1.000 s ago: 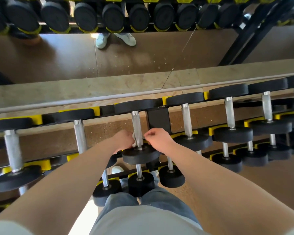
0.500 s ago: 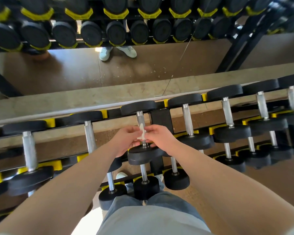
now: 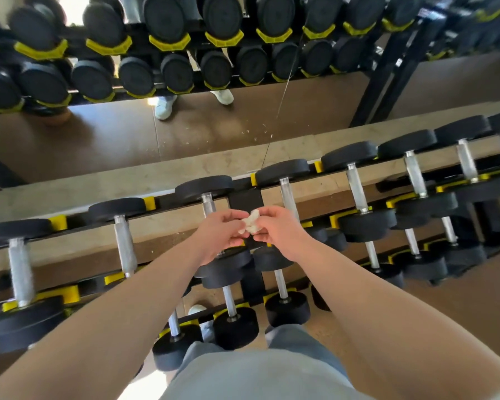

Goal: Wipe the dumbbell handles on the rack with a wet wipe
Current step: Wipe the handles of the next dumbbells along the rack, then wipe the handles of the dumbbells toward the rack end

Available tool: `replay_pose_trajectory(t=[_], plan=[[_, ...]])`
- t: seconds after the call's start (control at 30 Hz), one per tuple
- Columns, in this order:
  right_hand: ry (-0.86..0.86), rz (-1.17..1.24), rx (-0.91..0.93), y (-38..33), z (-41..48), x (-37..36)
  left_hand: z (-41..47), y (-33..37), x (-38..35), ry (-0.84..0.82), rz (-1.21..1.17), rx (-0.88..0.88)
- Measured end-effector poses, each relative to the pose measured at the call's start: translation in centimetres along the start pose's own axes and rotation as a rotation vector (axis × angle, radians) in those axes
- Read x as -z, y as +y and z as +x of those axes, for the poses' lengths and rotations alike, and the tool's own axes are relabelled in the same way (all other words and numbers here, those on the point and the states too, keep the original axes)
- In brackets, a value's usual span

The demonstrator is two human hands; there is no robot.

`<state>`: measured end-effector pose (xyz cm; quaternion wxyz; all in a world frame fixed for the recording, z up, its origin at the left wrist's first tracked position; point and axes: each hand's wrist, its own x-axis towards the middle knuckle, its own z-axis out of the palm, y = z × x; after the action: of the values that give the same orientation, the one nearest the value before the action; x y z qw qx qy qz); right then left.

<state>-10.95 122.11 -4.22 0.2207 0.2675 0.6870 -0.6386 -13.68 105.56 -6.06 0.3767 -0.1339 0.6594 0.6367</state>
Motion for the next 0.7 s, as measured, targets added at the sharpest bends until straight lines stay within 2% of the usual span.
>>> replay_pose_trajectory(t=[0.13, 0.23, 0.33, 0.47, 0.53, 0.7], plan=[[-0.054, -0.042, 0.075, -0.5, 0.7, 4.6, 1.4, 0.7, -4.6, 0.037, -0.022, -0.001], [-0.148, -0.207, 0.116, -0.2, 1.5, 8.3, 2.1, 1.1, -8.5, 0.107, -0.046, 0.010], [-0.104, -0.414, 0.181, -0.2, 2.4, 11.5, 2.7, 1.4, -12.2, 0.148, -0.024, 0.014], [-0.094, -0.446, 0.195, -0.9, 2.9, 15.4, 3.3, 1.6, -16.1, 0.215, 0.084, -0.059], [-0.111, -0.500, 0.230, -1.1, 3.1, 16.9, 3.7, 1.9, -17.4, 0.296, 0.033, -0.042], [-0.325, -0.474, 0.140, -1.5, 4.1, 19.2, 4.5, 2.5, -19.0, 0.403, -0.115, 0.035]])
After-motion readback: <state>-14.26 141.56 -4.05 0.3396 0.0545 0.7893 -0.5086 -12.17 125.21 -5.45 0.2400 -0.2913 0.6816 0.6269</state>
